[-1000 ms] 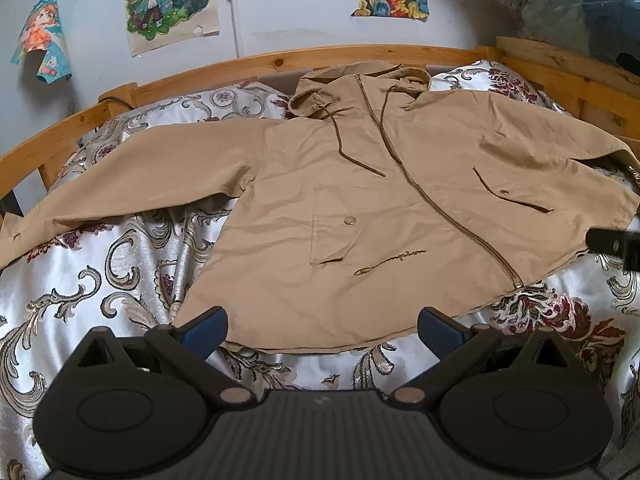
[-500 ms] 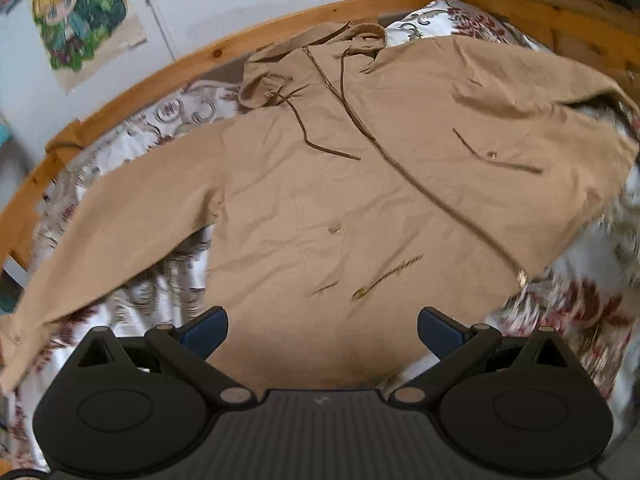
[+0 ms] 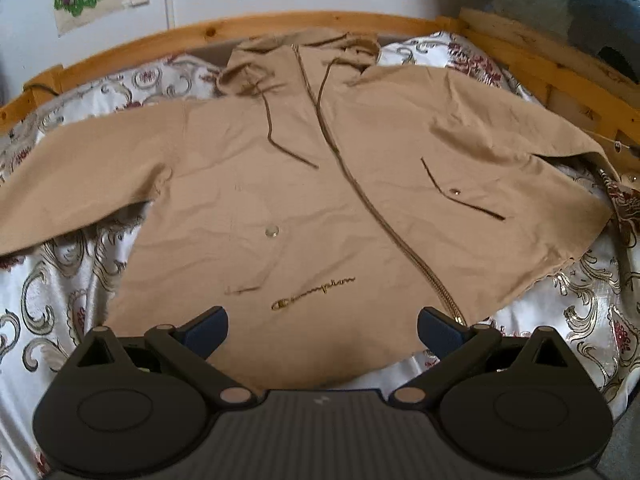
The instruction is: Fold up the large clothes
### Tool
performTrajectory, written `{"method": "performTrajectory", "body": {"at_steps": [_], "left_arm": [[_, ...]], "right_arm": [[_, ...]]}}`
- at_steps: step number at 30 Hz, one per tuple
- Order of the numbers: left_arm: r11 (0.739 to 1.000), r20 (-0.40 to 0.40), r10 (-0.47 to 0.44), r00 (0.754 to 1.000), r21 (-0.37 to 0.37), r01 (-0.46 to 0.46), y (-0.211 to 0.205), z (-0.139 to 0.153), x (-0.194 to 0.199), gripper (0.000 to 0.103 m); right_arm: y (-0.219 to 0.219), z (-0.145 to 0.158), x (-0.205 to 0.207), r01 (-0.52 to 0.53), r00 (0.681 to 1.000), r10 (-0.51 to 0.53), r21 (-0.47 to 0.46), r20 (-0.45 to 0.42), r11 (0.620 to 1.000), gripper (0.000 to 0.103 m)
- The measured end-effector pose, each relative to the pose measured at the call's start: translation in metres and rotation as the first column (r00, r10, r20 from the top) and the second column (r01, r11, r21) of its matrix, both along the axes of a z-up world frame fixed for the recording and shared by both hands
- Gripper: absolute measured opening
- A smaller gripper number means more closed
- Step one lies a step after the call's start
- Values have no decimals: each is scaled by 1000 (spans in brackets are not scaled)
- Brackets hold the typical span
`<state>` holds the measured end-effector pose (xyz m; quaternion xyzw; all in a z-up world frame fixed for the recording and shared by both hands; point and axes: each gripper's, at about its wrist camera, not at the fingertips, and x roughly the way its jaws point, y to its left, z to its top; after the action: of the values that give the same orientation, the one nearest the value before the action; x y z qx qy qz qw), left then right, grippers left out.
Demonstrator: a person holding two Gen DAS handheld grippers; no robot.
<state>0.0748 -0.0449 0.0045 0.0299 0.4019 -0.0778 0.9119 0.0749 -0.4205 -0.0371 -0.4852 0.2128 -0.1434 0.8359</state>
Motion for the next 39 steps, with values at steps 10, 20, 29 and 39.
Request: {"method": "performTrajectory", "body": {"at_steps": [10,20,29,39], "left_arm": [[998,-7,54,999,-41,-54,10,0,5,102],[985,21,106,994,-140,-102,23,4,3,102],[975,104,77,992,-214,-53,33,19,10,102],[902,205,37,978,-428,56,65,57,27,102]], "right_arm": [[-58,-44,49,36,949,-109,-244,-295,969,63],[-70,-59,66,22,932,-152,-366,-330,930,5],[-22,63,51,-4,964,70,249,-258,969,1],[141,173,44,-433,805,593,683,-1,588,0]]}}
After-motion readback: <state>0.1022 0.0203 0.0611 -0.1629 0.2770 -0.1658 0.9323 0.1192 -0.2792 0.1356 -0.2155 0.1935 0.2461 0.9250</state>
